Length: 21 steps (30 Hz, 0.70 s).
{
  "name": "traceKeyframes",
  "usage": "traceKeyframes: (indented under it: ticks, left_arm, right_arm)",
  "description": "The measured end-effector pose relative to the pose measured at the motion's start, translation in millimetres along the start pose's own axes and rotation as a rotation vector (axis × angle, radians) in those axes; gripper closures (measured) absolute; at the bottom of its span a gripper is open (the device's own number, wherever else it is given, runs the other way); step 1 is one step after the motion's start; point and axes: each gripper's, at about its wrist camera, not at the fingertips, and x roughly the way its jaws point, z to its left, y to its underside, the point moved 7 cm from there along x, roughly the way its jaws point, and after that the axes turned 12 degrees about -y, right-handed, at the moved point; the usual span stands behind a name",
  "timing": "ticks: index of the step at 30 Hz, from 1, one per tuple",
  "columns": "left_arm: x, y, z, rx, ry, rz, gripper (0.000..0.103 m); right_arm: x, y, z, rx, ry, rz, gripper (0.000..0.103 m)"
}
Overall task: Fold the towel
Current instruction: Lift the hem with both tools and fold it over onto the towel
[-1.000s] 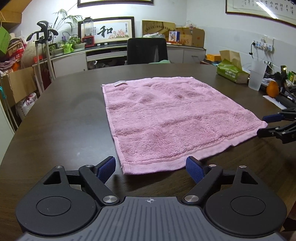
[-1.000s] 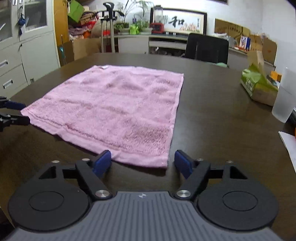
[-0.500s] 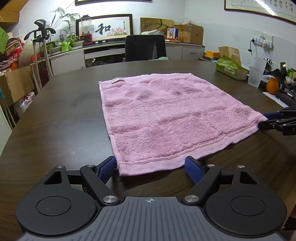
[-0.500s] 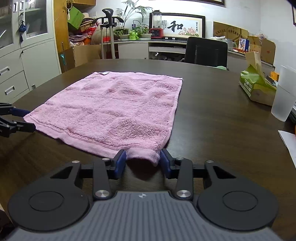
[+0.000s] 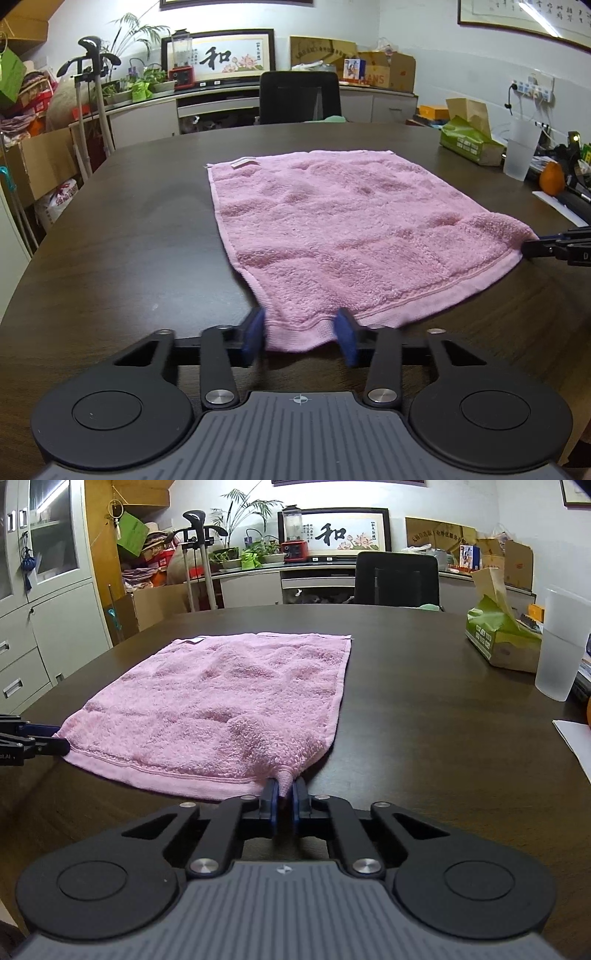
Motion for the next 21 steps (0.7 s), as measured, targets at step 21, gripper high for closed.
traceKeyframes:
  ticks: [21]
  left_arm:
    - [-31, -40, 21, -0.175, 0.043, -0.117, 0.092]
  right_arm:
    - [-37, -43, 22, -0.026, -0.03, -0.163, 0.096]
